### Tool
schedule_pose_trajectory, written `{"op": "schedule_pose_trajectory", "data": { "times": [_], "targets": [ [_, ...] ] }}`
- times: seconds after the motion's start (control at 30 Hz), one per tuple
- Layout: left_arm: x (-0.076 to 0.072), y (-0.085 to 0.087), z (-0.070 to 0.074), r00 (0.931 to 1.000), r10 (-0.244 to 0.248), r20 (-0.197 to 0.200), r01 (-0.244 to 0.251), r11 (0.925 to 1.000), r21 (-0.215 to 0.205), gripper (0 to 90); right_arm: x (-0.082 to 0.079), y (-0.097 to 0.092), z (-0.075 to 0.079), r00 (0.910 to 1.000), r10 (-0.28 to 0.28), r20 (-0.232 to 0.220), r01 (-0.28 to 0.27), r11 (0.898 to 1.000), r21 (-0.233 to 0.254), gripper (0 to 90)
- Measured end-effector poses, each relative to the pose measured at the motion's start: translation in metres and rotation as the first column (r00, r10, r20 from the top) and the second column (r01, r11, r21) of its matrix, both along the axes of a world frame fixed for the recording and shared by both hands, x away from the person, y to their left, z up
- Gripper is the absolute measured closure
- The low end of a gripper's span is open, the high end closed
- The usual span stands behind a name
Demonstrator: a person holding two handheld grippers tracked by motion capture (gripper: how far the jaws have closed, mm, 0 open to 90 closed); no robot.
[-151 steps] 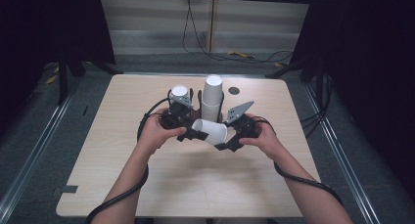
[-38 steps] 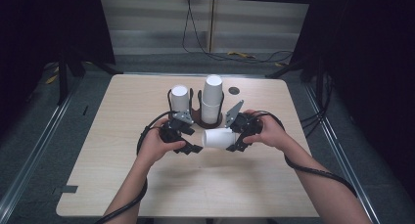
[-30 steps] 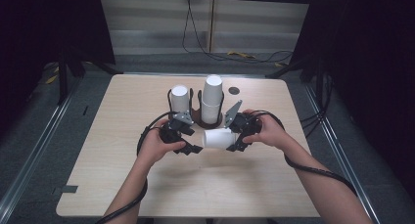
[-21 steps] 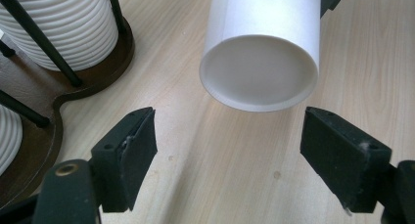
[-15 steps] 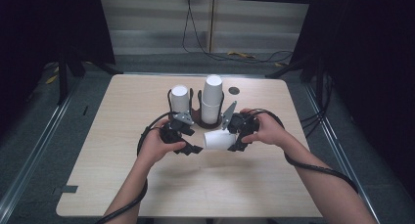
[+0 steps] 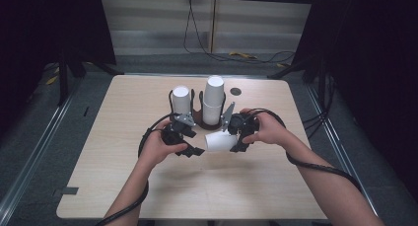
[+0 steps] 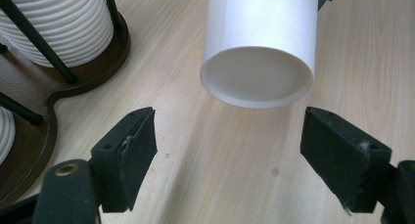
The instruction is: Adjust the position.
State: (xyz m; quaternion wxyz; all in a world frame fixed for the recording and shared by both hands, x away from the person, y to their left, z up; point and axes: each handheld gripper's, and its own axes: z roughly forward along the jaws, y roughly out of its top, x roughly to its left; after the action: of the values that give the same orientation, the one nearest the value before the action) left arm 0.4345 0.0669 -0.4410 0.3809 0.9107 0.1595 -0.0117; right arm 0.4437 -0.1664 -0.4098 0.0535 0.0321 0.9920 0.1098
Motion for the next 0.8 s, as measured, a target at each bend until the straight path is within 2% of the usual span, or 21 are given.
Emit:
{"op": "schedule_pose_trajectory", "data": {
  "times": [0.23, 0.33, 0.47, 0.8],
  "targets": [
    [0.0000, -0.0010, 0.0002, 1.0000, 0.002, -0.001, -0.002, 1.0000, -0.007, 21.2, 0.0007, 0.0022, 0.0004, 0.9997, 0.022, 0.005, -0.022, 1.000, -0.017, 19.3],
    [-0.0002, -0.0013, 0.0009, 1.0000, 0.003, -0.001, -0.003, 1.0000, -0.005, 21.2, -0.0004, 0.0035, 0.0008, 0.9999, 0.016, 0.003, -0.016, 0.999, -0.038, 19.3],
    [0.0001, -0.0022, 0.0015, 1.0000, -0.006, 0.001, 0.006, 1.0000, -0.004, 21.2, -0.0002, 0.0061, 0.0021, 0.9993, 0.036, 0.008, -0.035, 0.997, -0.066, 19.3],
    [0.0004, -0.0017, 0.0025, 1.0000, -0.003, 0.003, 0.003, 1.0000, -0.002, 21.2, -0.0003, 0.0103, 0.0052, 0.9992, 0.039, 0.012, -0.037, 0.994, -0.105, 19.4]
  ]
}}
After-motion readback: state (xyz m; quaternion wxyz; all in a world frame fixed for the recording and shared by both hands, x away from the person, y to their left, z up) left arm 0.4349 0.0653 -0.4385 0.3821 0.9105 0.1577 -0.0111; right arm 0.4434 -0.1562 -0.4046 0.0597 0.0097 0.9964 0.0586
